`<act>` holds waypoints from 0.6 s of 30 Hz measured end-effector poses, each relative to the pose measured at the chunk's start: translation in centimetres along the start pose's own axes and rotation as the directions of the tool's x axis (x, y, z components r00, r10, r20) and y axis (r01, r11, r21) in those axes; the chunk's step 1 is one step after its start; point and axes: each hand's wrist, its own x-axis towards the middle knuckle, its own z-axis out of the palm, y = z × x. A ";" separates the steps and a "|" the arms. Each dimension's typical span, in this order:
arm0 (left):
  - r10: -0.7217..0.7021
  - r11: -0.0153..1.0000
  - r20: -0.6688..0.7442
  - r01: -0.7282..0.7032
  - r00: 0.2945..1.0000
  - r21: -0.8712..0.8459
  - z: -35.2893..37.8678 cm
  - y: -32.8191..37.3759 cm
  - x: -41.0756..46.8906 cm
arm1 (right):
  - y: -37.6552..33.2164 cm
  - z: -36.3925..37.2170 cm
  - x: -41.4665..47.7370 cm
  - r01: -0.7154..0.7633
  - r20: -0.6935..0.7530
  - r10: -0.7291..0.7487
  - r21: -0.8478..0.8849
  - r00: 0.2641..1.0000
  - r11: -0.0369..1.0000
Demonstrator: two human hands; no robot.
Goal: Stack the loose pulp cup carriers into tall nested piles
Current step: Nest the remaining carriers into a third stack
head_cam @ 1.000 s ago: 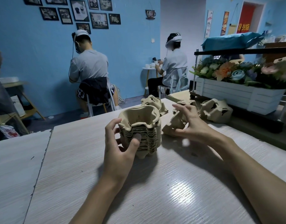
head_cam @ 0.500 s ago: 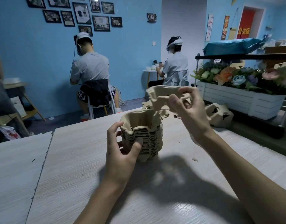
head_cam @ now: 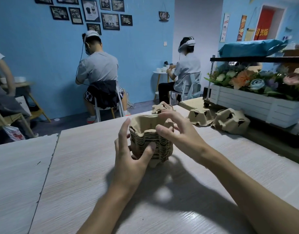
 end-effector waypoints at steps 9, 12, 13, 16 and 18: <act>0.015 0.998 -0.114 -0.008 0.993 0.062 -0.8 -0.6 0.7 | 5.8 -1.9 3.8 -0.290 -0.195 0.270 -0.084 0.943 0.953; 0.001 0.997 -0.106 0.007 0.994 0.080 -1.2 -1.6 1.0 | 6.9 -1.8 5.5 -0.325 -0.173 0.299 -0.154 0.939 0.933; -0.001 0.997 -0.097 0.009 0.995 0.082 -1.3 -1.8 1.1 | 7.2 -1.7 6.1 -0.339 -0.173 0.310 -0.172 0.935 0.925; -0.013 0.998 -0.082 0.017 0.997 0.057 -1.3 -2.2 1.2 | 7.9 -1.5 7.7 -0.397 -0.182 0.365 -0.199 0.913 0.896; -0.019 0.999 -0.074 0.022 0.997 0.044 -1.2 -2.3 1.3 | 8.5 -1.4 8.4 -0.429 -0.183 0.396 -0.205 0.900 0.880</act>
